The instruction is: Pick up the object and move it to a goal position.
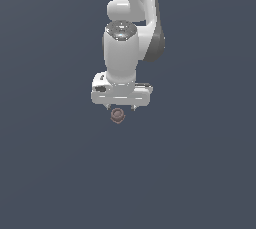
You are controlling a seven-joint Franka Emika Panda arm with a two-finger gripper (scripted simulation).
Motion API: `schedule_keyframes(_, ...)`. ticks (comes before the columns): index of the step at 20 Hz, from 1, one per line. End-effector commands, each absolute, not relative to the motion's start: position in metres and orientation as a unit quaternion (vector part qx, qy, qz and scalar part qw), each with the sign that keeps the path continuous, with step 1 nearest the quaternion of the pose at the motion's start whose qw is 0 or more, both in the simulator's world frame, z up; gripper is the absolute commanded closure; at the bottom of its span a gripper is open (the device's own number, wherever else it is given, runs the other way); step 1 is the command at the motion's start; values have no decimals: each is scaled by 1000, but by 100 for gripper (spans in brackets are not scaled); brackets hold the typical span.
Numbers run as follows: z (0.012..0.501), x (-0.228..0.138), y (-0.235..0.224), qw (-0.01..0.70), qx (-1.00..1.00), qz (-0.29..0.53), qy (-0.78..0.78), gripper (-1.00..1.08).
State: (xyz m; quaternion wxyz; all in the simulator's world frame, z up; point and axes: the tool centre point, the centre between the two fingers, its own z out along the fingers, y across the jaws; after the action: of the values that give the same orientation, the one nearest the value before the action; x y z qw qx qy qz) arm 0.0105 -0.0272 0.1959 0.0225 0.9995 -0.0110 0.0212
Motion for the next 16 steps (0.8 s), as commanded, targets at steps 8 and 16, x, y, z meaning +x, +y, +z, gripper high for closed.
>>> schedule_keyframes(8, 207, 13, -30, 11, 999, 31, -35, -92)
schedule_keyframes(16, 206, 13, -31, 9, 998, 32, -45, -92)
